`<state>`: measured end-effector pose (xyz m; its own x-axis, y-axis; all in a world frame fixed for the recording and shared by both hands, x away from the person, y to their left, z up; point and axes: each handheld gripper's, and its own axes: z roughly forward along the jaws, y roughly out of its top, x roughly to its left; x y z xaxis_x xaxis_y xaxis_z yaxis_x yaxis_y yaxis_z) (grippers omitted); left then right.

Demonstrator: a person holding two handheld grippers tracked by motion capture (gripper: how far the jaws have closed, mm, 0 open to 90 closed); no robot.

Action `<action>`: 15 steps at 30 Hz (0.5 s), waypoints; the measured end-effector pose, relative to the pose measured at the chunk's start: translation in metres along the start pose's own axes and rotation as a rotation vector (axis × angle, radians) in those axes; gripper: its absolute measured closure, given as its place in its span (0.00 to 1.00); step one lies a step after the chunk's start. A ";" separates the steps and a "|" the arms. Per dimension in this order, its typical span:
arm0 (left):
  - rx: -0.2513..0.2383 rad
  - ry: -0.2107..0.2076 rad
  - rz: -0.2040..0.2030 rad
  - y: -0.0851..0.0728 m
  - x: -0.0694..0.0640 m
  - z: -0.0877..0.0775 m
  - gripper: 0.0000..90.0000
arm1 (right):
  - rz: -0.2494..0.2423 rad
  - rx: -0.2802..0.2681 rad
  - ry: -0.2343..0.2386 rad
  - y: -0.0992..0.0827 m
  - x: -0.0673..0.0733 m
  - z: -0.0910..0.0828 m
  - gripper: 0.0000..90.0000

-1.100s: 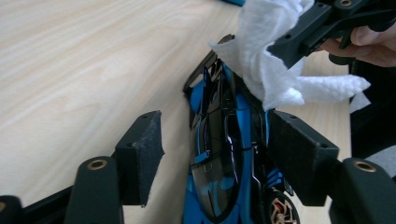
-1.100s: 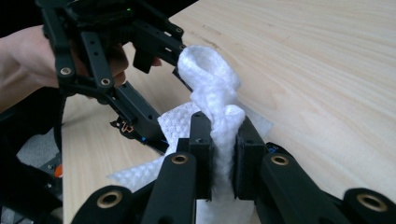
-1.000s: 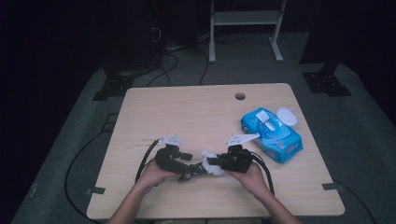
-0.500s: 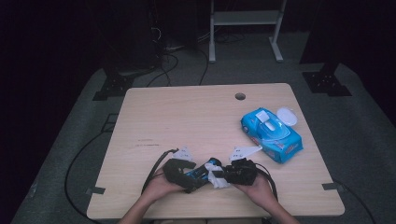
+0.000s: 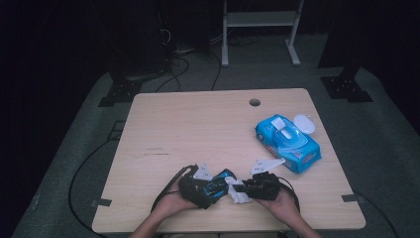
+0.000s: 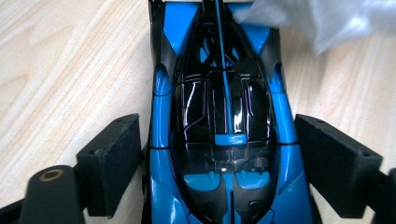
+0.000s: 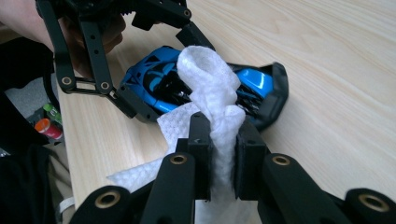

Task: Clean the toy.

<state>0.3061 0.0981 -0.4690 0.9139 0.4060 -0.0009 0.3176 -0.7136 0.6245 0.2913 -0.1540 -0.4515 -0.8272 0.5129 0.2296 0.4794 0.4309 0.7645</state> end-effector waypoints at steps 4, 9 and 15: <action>0.009 0.000 0.023 0.001 -0.002 0.003 0.15 | 0.012 -0.006 -0.009 -0.007 -0.003 -0.008 0.88; -0.005 -0.008 0.038 0.004 -0.001 0.004 0.19 | 0.028 -0.019 -0.021 -0.011 -0.006 -0.015 0.87; 0.002 0.009 0.028 0.004 -0.003 0.001 0.27 | 0.027 -0.041 -0.031 -0.011 -0.008 -0.021 0.87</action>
<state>0.3045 0.0934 -0.4679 0.9203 0.3904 0.0235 0.2920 -0.7260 0.6226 0.2866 -0.1786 -0.4488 -0.8041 0.5471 0.2326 0.4890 0.3861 0.7822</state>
